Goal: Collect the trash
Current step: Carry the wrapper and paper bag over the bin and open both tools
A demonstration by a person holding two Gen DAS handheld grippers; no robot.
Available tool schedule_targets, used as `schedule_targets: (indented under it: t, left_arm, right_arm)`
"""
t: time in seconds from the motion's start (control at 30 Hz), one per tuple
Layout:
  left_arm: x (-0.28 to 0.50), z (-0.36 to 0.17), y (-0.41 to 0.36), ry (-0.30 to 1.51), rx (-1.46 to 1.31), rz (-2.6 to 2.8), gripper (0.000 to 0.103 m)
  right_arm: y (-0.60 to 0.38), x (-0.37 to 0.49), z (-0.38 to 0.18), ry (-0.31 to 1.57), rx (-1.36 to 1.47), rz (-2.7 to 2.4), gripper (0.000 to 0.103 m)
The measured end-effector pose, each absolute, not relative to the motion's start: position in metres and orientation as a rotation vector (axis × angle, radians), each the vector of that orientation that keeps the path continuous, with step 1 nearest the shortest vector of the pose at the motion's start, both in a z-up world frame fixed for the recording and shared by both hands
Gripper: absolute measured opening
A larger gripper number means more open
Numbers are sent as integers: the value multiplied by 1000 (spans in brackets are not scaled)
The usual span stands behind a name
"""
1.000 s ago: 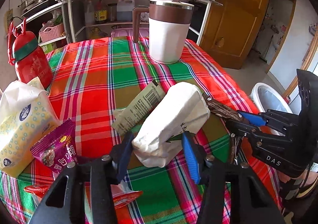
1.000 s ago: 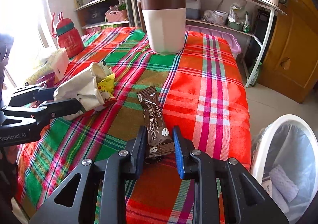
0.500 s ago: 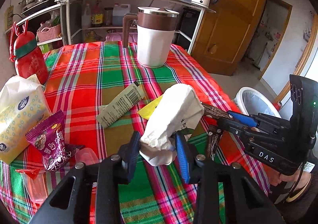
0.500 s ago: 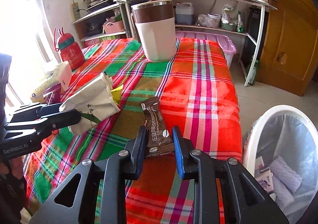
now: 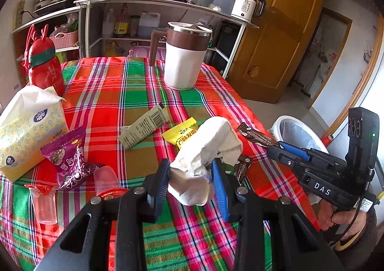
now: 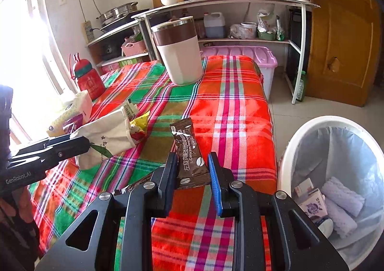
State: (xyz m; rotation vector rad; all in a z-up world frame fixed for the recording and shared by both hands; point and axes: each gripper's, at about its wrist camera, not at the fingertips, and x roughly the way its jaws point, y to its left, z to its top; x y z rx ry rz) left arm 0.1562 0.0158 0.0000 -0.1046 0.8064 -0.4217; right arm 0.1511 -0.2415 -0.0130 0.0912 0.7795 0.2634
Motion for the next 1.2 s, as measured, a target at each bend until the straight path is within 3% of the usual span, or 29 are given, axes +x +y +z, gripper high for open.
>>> schedule_targets:
  t: [0.47,1.2]
  left_arm:
    - [121,-5,8,812,-114,-440,37]
    - [113,32,-34,725,-127,-516,37]
  right_arm:
    - [-254,124,-5,741,126,264,27]
    - [-307,91,17,654,202,192,27]
